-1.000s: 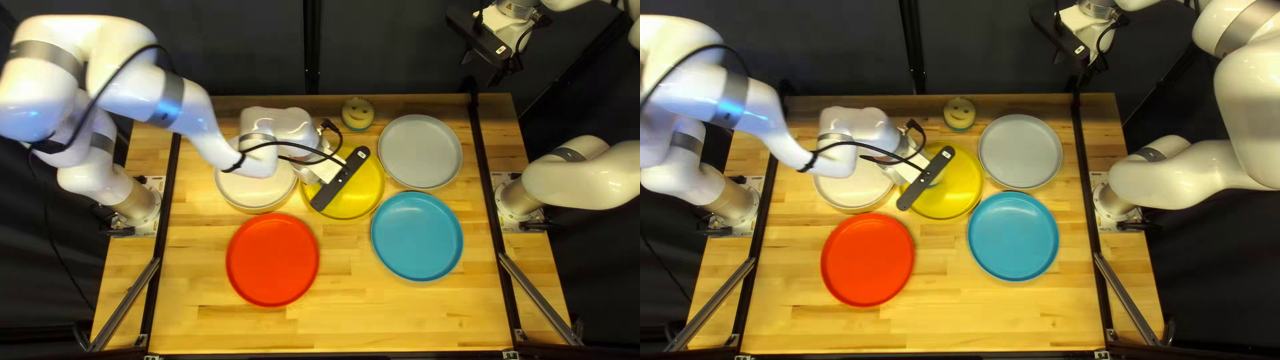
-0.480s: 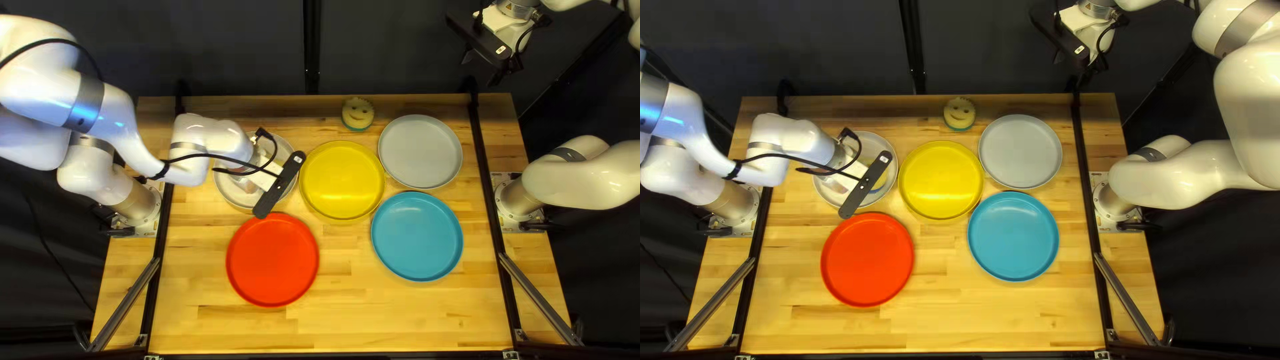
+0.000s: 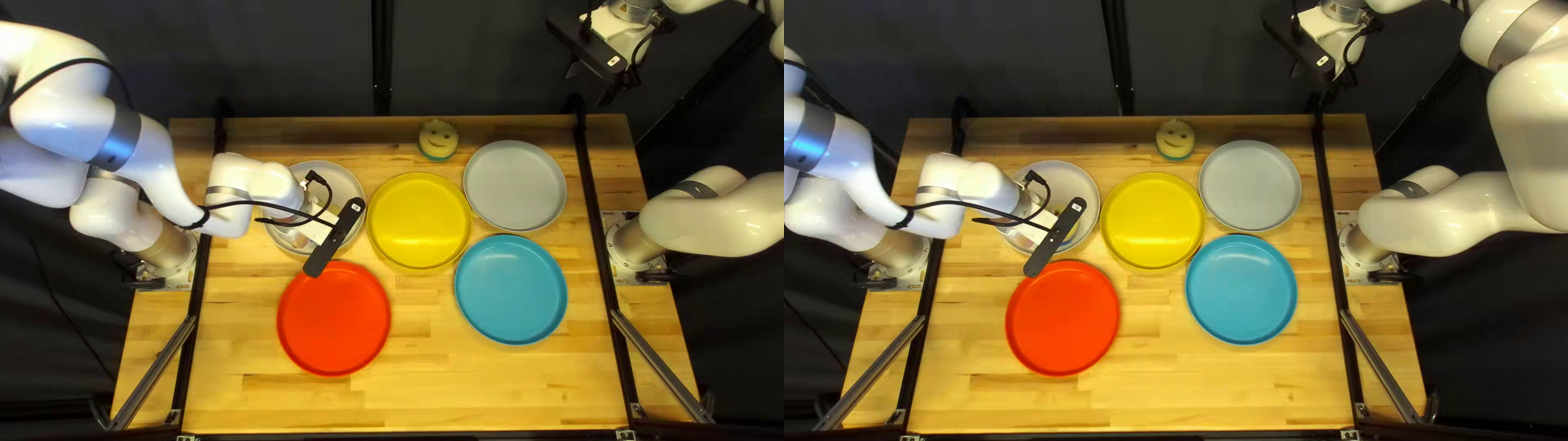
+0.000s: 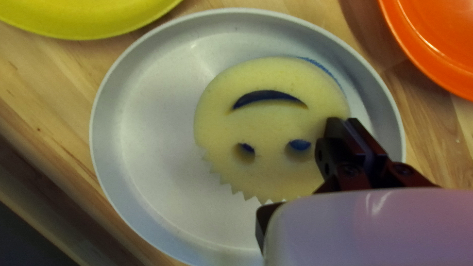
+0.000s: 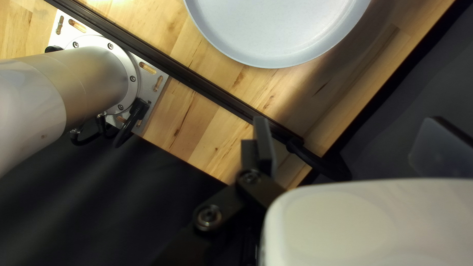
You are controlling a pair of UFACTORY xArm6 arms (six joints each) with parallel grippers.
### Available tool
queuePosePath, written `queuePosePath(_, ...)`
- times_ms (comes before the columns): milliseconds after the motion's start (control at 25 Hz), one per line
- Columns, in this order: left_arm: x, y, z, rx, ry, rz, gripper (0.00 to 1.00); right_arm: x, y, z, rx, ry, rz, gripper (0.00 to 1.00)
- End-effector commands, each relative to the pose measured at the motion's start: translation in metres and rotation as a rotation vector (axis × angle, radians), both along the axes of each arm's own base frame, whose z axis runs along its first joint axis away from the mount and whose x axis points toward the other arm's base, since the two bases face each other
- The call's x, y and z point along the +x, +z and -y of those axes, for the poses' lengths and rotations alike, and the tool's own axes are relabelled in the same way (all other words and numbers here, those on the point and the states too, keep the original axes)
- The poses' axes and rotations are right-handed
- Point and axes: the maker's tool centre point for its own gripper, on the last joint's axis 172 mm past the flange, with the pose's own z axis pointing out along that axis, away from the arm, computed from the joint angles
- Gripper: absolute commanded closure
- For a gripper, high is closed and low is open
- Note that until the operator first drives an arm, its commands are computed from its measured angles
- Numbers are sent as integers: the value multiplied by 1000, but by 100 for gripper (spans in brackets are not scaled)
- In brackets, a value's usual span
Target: Pick up sponge and scrub the plate
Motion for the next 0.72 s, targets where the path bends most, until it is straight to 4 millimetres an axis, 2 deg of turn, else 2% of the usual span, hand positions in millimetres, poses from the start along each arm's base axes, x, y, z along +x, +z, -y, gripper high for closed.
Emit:
queuePosePath(40,-9,3,3,-3,6,11,100,0,0,0,0,0,0,0)
queuePosePath(280,-41,1,8,-8,26,1,100,0,0,0,0,0,0,0)
queuePosePath(480,-58,1,10,-12,47,-8,100,0,0,0,0,0,0,0)
queuePosePath(600,-58,2,9,-12,54,-11,100,0,0,0,0,0,0,0)
queuePosePath(720,-44,1,6,-13,52,-9,100,0,0,0,0,0,0,0)
